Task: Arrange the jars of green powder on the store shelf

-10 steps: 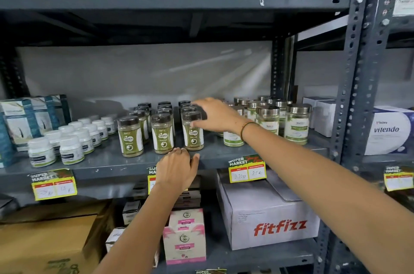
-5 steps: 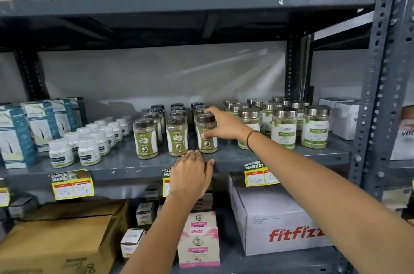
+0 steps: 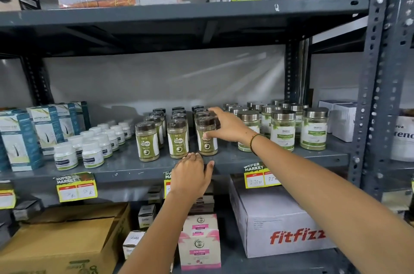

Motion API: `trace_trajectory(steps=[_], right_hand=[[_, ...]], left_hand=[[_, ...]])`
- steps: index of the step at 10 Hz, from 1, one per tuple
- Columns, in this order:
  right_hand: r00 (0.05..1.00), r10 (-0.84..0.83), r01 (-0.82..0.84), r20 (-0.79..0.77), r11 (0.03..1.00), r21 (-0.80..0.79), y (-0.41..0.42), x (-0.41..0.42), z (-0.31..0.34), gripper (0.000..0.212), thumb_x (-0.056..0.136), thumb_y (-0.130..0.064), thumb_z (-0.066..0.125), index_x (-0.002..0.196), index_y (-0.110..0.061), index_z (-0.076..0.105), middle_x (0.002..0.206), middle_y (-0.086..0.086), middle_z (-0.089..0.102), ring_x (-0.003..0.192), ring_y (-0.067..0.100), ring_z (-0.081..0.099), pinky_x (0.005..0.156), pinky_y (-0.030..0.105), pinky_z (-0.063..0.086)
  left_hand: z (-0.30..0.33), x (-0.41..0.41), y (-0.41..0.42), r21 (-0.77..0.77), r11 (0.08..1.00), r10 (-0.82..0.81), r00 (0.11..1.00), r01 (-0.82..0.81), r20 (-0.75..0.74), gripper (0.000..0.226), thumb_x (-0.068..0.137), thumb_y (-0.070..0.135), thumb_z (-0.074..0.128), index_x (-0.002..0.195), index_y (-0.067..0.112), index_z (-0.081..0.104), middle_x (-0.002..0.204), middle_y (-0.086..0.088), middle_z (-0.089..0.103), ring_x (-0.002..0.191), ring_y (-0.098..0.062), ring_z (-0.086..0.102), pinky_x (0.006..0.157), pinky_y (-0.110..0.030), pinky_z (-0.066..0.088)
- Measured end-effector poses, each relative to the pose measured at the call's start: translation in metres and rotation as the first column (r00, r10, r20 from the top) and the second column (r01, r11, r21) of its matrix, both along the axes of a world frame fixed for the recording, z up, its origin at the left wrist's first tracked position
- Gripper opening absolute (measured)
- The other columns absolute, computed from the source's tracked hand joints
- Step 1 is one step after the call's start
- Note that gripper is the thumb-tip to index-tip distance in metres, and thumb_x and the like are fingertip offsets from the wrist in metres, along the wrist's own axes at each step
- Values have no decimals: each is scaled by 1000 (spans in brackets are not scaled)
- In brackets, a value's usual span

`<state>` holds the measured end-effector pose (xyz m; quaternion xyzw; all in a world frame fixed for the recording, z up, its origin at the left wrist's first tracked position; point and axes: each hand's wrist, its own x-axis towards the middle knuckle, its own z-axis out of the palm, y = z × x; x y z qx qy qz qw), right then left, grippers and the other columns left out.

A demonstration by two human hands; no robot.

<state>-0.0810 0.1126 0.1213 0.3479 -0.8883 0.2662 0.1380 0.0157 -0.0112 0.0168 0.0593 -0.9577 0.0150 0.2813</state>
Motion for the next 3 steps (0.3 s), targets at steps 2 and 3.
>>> trace_trajectory(steps=[2,3], right_hand=[[995,-23,5,-92,982,-187,28,19,16,80,83,-45,71,150,-24,33,146,7,49,124,23,58,100,39,49],[982,-30,-54,-189,904,-424,43,39,31,69,87,-41,68,147,-23,39,145,3,49,122,18,57,100,38,50]], left_hand=[[17,8,-1,106,994,-12,999,7,46,46,95,50,33,94,12,60,95,-8,66,90,-32,62,63,-35,41],[28,6,-1,141,990,18,998,-11,-54,42,94,46,39,78,15,61,78,-6,64,74,-30,59,59,-34,42]])
